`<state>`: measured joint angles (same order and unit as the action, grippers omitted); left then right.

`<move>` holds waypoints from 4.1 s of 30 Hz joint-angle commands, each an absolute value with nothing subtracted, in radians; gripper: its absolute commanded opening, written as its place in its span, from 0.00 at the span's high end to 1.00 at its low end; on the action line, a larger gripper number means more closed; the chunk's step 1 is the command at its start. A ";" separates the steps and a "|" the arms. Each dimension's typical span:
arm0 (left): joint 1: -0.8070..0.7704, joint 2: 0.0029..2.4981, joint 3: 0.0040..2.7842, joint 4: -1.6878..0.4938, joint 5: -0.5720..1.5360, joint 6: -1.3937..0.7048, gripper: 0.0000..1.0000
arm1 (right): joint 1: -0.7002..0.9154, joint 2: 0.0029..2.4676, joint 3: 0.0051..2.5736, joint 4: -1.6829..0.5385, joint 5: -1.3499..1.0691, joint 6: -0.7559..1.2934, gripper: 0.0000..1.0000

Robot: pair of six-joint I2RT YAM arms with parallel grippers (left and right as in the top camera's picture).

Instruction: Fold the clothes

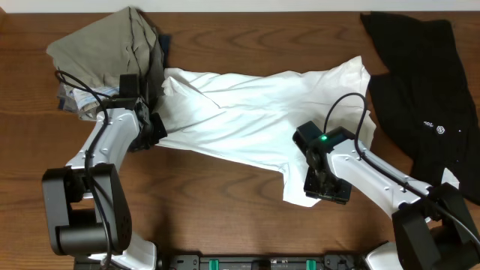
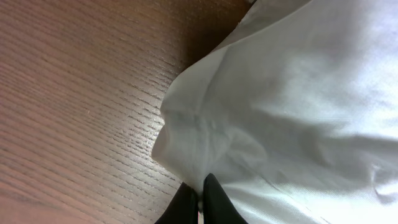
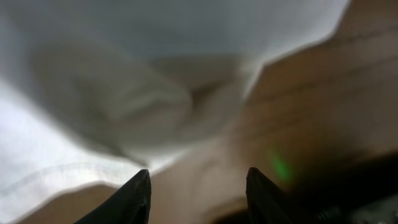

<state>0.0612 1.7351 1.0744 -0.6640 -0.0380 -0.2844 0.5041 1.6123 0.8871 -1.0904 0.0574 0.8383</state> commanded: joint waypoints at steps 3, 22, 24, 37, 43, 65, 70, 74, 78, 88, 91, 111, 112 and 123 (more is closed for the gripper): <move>0.067 1.728 1.090 -0.664 -0.064 -0.286 0.94 | 0.480 1.610 0.869 -0.995 0.109 0.874 0.52; 0.067 1.728 1.090 -0.665 -0.065 -0.286 0.94 | 0.476 1.600 0.885 -1.071 0.118 0.790 0.99; 0.067 1.728 1.090 -0.665 -0.065 -0.286 0.94 | 0.469 1.582 0.918 -1.106 0.110 0.750 0.99; 0.067 1.728 1.090 -0.667 -0.065 -0.286 0.94 | 0.333 1.678 1.041 -0.915 -0.024 0.444 0.82; 0.067 1.728 1.090 -0.667 -0.065 -0.282 0.94 | 0.295 1.732 1.071 -0.920 -0.065 0.417 0.34; 0.067 1.728 1.090 -0.667 -0.065 -0.282 0.94 | 0.289 1.695 1.035 -0.999 -0.017 0.403 0.59; 0.067 1.728 1.090 -0.667 -0.065 -0.282 0.94 | 0.289 1.679 1.036 -0.995 -0.023 0.342 0.53; 0.067 1.728 1.090 -0.667 -0.065 -0.282 0.94 | 0.287 1.621 1.036 -1.013 -0.023 0.340 0.47; 0.067 1.728 1.090 -0.668 -0.065 -0.282 0.94 | 0.262 1.551 1.035 -1.079 0.037 0.398 0.48; 0.067 1.728 1.090 -0.668 -0.065 -0.282 0.94 | 0.228 1.533 0.885 -0.905 0.007 0.461 0.58; 0.067 1.728 1.090 -0.668 -0.065 -0.281 0.94 | 0.228 1.533 0.841 -0.818 -0.012 0.490 0.60; 0.067 1.728 1.088 -0.668 -0.065 -0.278 0.94 | 0.231 1.533 0.736 -0.616 -0.035 0.477 0.79; 0.067 1.728 1.088 -0.668 -0.065 -0.278 0.94 | 0.231 1.533 0.736 -0.613 -0.035 0.477 0.80; 0.067 1.728 1.088 -0.668 -0.065 -0.278 0.94 | 0.229 1.532 0.746 -0.602 -0.035 0.455 0.99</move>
<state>0.0620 1.7351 1.0744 -0.6682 -0.0448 -0.2840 0.2348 1.5379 0.7422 -0.6044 -0.0380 0.4660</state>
